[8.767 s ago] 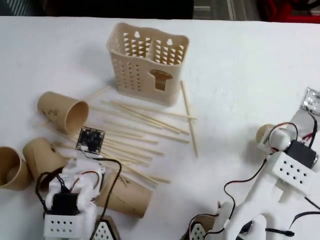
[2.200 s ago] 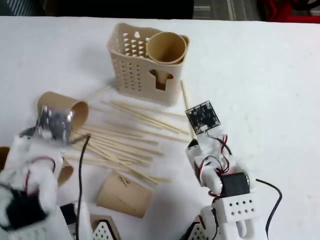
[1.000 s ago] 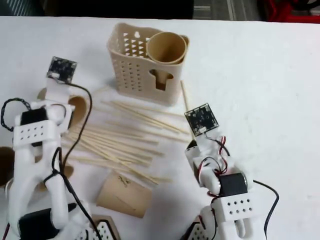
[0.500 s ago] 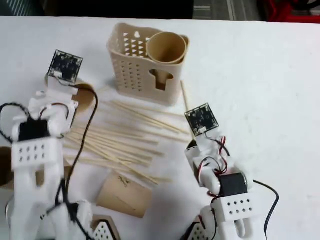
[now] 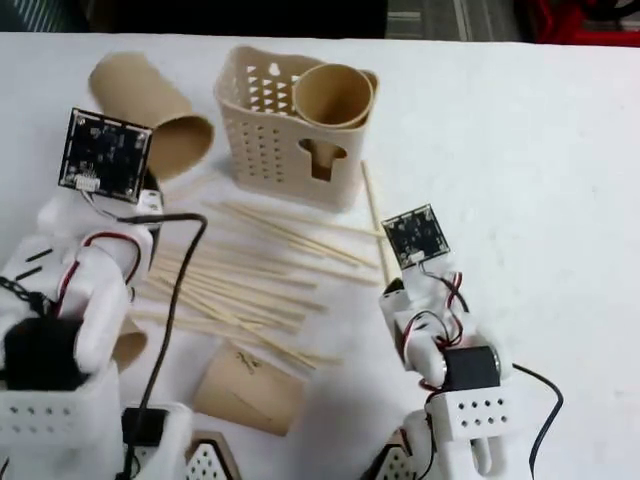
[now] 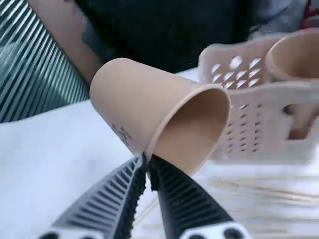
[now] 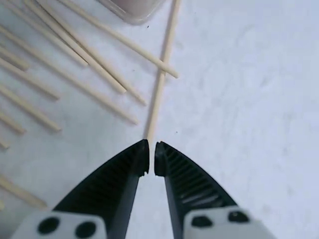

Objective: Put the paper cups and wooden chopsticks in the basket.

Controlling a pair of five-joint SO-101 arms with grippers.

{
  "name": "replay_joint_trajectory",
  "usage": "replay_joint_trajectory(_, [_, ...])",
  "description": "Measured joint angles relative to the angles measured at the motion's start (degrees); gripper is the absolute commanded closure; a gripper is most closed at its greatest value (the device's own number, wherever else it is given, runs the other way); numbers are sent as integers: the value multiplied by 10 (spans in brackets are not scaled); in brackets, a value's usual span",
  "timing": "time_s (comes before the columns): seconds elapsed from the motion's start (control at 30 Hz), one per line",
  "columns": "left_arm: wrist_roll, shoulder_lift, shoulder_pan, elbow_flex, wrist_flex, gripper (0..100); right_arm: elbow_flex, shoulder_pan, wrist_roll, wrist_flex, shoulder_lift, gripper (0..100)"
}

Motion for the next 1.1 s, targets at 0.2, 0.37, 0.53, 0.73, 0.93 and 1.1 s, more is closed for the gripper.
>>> replay_joint_trajectory(0.2, [23,89,113,-135,37,978,0,-1,0,0,0,957])
replay_joint_trajectory(0.37, [23,206,179,-225,62,977,0,-1,0,0,0,957])
replay_joint_trajectory(0.53, [23,316,217,-312,74,977,1,-1,0,0,0,957])
replay_joint_trajectory(0.73, [23,418,247,-400,91,977,8,-1,0,0,0,957])
replay_joint_trajectory(0.93, [23,491,256,-459,113,959,8,-1,0,0,0,957])
replay_joint_trajectory(1.1, [23,528,256,-484,113,850,8,-1,0,0,0,957])
